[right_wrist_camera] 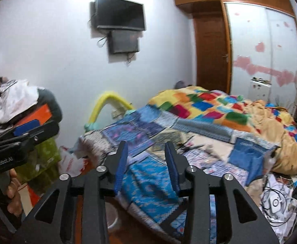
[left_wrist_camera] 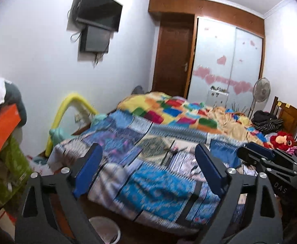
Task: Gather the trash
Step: 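Raise both open tools from the bin back toward the bed, then grasp the toothpaste tube with the right gripper while the left gripper grasps the razor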
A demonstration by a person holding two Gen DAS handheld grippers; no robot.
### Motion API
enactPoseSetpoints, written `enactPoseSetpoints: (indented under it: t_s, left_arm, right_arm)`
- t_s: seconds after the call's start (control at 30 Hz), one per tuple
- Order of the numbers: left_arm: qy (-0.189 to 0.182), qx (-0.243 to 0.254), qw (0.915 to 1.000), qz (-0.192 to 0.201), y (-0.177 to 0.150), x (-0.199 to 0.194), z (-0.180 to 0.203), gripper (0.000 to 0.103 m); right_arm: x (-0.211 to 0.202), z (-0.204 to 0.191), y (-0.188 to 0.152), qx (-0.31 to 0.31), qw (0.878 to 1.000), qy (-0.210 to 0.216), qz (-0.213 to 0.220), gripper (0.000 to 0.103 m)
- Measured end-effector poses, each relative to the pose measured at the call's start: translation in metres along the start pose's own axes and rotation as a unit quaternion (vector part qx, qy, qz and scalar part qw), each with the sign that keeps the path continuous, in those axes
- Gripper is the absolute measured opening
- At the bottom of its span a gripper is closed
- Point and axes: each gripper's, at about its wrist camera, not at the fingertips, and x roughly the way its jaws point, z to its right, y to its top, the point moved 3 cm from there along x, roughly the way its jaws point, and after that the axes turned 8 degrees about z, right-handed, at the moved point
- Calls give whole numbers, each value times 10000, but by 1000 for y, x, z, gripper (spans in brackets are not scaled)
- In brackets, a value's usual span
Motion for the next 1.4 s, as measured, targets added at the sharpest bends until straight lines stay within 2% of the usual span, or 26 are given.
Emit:
enactPoseSetpoints:
  t_s: [0.03,0.1,0.17,0.3,0.53,0.7,0.8,0.97,1.17,1.23,1.3,1.4]
  left_arm:
    - [-33,42,10000,47,2,4,7,97]
    - [-131,85,9998,83,5,14,20,101]
    - [-262,95,9996,64,6,26,33,101]
    - [-480,115,9987,-87,4,53,55,101]
    - [-766,115,9961,-421,-15,112,86,102]
    - [-965,107,9911,-910,-46,161,99,102]
    - [-959,81,9883,-1185,-68,192,103,102]
    - [-894,331,9823,-1615,-109,242,109,102]
    - [-769,449,9779,-1891,-146,290,108,102]
    - [-754,409,9765,-1978,-156,300,103,97]
    - [-746,404,9741,-2096,-165,308,99,86]
    - [-672,391,9724,-2200,-177,315,91,80]
  right_arm:
    - [-2,9,1,74,10000,-46,40,41]
    - [-2,22,2,177,9998,-91,57,55]
    - [-4,37,3,240,9995,-211,82,65]
    - [1,61,2,139,9976,-676,35,75]
    - [29,111,-20,317,9932,-1025,-444,76]
    - [57,155,-51,526,9861,-1289,-911,76]
    - [76,174,-70,750,9807,-1323,-1224,76]
    - [111,197,-97,1156,9709,-1264,-1671,76]
    - [166,209,-133,1823,9540,-1007,-2155,76]
    - [187,206,-144,1976,9477,-962,-2314,76]
    - [204,203,-149,2076,9433,-962,-2404,76]
    - [227,193,-154,2032,9433,-944,-2450,76]
